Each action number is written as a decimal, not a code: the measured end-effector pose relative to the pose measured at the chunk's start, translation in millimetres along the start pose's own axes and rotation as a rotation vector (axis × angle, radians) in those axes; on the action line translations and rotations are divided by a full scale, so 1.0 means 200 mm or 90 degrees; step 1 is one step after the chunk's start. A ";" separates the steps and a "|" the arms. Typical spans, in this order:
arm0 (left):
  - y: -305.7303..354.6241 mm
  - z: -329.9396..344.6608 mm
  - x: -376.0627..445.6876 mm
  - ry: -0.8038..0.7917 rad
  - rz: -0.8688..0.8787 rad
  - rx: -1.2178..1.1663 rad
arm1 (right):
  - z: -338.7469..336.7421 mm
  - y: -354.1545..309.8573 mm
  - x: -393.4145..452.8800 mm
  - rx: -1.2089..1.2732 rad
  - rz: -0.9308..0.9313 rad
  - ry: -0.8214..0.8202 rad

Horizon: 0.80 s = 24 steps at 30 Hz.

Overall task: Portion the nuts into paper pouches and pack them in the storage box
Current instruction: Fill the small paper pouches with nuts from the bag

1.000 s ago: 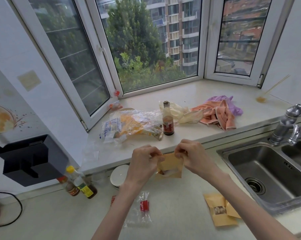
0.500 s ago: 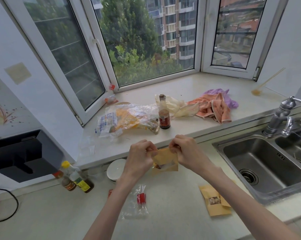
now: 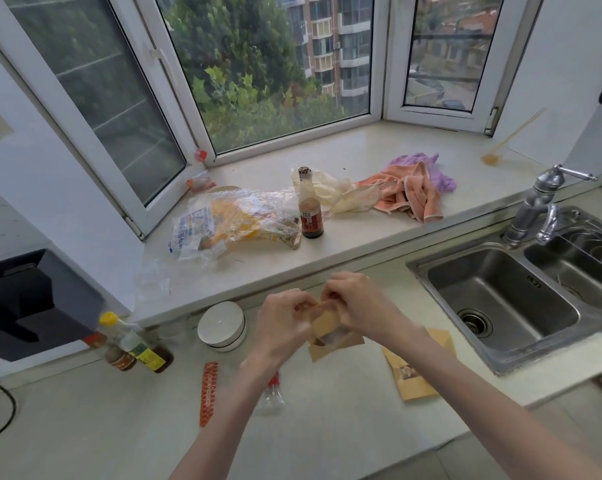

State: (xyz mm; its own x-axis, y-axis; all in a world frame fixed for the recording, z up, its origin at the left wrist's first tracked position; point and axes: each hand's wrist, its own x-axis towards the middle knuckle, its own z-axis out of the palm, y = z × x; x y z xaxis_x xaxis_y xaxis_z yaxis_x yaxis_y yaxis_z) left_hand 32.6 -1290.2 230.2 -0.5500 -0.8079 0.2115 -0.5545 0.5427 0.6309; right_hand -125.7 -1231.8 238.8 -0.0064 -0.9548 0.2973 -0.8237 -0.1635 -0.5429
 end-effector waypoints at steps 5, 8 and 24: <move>0.04 0.06 0.00 -0.001 0.063 0.071 | 0.01 0.05 -0.05 0.001 0.028 0.010; 0.05 0.07 0.03 0.006 0.063 0.063 | 0.03 0.07 -0.08 0.095 0.070 0.078; 0.02 0.44 0.01 -0.054 -0.097 -0.196 | 0.22 0.47 -0.61 0.464 0.410 -0.107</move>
State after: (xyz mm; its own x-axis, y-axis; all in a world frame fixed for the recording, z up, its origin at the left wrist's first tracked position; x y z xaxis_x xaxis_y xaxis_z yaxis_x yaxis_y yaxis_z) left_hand -26.0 -1269.8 168.4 -0.5323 -0.8454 0.0435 -0.4270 0.3124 0.8486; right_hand -177.0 -1142.1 117.4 -0.2042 -0.9288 -0.3094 -0.1406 0.3406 -0.9297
